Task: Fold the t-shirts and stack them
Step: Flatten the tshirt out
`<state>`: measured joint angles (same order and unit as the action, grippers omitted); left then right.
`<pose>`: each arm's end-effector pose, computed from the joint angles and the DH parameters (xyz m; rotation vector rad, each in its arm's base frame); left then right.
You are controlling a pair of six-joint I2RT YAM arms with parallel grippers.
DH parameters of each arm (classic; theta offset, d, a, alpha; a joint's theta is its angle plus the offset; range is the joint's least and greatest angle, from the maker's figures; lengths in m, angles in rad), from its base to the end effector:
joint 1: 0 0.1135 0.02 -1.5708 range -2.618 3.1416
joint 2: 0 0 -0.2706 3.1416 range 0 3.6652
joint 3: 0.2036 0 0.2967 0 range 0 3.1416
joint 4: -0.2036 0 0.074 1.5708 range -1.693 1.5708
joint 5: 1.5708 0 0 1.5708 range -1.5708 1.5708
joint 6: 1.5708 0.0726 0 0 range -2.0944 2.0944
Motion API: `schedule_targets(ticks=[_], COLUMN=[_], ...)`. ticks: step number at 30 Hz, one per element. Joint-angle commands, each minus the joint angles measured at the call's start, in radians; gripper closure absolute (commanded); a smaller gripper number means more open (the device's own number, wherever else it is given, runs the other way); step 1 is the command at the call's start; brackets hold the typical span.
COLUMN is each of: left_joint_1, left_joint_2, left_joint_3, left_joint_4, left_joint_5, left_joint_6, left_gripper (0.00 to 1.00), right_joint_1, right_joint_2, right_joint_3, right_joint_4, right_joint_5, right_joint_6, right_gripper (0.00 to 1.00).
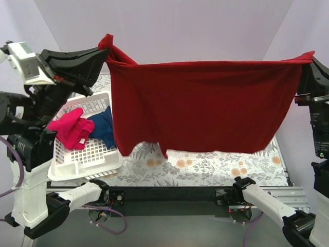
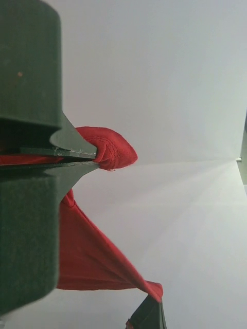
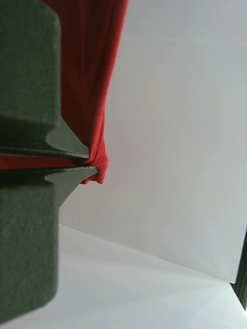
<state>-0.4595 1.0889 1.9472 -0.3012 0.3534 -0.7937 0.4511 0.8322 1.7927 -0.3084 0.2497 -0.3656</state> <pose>0.1321 -0.0934 0.6875 0.1639 1.1299 -1.3051 0.0707 0.0143 0.6737 -0.1500 0.9302 -0.0356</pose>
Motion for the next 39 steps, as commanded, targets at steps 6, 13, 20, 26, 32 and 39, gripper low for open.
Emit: schedule_targets(ticks=[6,13,20,26,32,39], left_joint_1=[0.002,0.002,0.007,0.048,0.053,0.051], left_joint_2=[0.037,0.247,0.63,1.098,1.304,1.106], left_joint_3=[0.05,-0.1,-0.156,0.117,0.337,0.07], left_joint_4=[0.016,0.03,0.014,-0.05,-0.024,0.155], left_joint_5=[0.056,-0.065,-0.252,-0.451,-0.548,-0.47], left_joint_6=[-0.035,-0.01,0.04,0.027,0.004,-0.009], left_gripper=[1.0,1.0,1.0,0.94,0.15,0.09], right_joint_1=[-0.005,-0.006,-0.012,-0.127,-0.221,-0.232], right_joint_2=[0.013,0.061,0.206,0.57,0.943,0.908], right_joint_3=[0.025,-0.153,-0.481,-0.495,-0.228,-0.306], right_joint_4=[0.0,0.051,0.153,0.241,0.233,0.25], right_joint_5=[0.054,0.16,0.253,0.146,0.013,-0.092], right_joint_6=[-0.032,-0.018,0.08,0.157,0.206,0.261], right_gripper=[0.99,0.99,0.99,0.99,0.68,0.51])
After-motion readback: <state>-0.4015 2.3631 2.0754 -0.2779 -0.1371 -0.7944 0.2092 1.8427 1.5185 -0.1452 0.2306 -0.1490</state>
